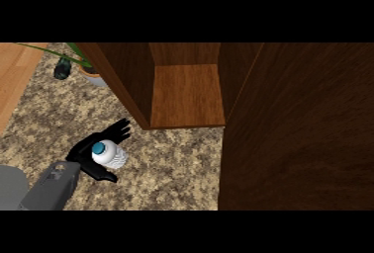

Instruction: Pick up the bottled water, place it into the cabinet and close the cabinet

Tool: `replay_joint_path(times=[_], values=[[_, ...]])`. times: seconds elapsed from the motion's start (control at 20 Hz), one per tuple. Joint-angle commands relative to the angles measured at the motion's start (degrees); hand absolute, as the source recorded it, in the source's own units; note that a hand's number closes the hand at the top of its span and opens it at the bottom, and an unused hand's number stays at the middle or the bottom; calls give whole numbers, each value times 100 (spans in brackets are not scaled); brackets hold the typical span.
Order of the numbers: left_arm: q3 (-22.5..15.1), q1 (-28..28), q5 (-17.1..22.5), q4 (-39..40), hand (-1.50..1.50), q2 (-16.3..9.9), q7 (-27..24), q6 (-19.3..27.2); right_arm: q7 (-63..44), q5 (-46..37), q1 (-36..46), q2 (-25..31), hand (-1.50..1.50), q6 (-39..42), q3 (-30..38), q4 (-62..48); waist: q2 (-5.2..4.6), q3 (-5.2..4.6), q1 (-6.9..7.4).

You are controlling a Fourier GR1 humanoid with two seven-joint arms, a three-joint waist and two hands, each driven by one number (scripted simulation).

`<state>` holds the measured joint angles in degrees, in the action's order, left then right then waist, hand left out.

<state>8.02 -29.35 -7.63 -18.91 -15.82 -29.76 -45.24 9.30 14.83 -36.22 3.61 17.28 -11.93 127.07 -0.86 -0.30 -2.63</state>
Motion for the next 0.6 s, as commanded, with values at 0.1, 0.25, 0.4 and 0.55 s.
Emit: replay_joint_path(times=[0.1,0.25,0.4,0.55], values=[[-82,-9,107,245,-150,302,-543,-1087,-135,-199,100,-90,-150,-167,-146,67,5,-2,39],[-76,-27,194,386,-150,157,-359,-1449,-83,-152,110,-91,-150,-130,-129,-3,7,1,51],[-113,-22,196,432,-150,308,-309,-1259,-74,-231,240,-194,-150,-197,-224,-157,-5,0,45],[-69,-134,381,420,-150,432,-95,-1557,10,-210,255,-141,-150,-118,-164,-259,4,3,43]])
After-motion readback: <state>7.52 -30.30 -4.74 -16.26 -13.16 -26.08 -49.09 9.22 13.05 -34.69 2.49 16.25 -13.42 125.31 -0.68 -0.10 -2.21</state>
